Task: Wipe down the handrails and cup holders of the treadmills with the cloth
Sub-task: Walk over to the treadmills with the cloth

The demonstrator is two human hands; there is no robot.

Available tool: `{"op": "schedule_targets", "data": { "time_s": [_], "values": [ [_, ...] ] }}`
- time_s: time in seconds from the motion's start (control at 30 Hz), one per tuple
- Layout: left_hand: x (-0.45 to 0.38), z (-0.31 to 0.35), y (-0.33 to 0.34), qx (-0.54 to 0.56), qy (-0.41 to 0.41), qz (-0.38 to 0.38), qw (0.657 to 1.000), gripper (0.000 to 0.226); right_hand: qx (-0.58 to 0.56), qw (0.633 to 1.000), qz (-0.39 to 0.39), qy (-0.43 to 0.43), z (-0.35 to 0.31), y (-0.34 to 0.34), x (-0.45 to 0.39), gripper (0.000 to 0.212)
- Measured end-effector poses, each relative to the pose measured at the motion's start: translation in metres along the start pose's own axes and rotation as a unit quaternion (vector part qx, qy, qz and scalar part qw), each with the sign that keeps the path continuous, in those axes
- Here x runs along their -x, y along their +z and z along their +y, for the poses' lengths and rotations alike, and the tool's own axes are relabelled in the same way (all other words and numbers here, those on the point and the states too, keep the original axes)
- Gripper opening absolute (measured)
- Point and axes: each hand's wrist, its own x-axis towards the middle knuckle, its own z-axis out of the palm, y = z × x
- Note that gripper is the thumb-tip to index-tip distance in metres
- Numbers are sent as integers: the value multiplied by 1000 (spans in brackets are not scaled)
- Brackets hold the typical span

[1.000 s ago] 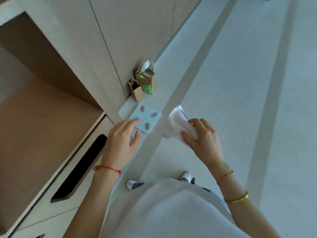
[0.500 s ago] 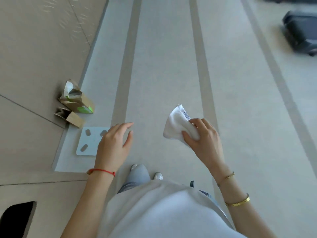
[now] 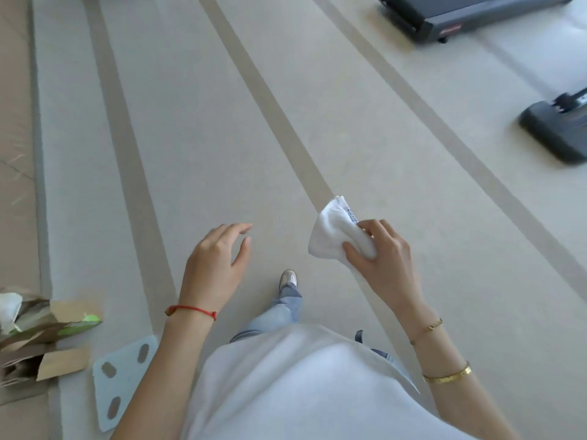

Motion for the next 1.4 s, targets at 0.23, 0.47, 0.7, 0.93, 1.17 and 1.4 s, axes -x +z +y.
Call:
{"op": "schedule_targets", "data": {
  "time_s": [0.23, 0.47, 0.7, 0.93, 1.17, 1.4],
  "values": [
    [-171, 18, 22, -2, 85, -43, 995, 22, 15, 996, 76, 52, 21, -8, -132, 23],
    [-308, 53, 61, 0, 148, -104, 983, 23, 28, 983, 127, 130, 58, -24, -225, 23],
    [-440, 110, 135, 10, 185, -145, 972, 24, 33, 969, 164, 180, 137, -47, -330, 25],
    [-575, 205, 200, 34, 205, -144, 967, 23, 42, 966, 180, 181, 223, -115, -459, 24],
    [-688, 273, 252, 42, 207, -136, 968, 23, 34, 967, 180, 179, 285, -163, -571, 23],
    [-807, 322, 316, 46, 221, -141, 964, 22, 37, 964, 183, 189, 354, -180, -682, 24]
  ]
}}
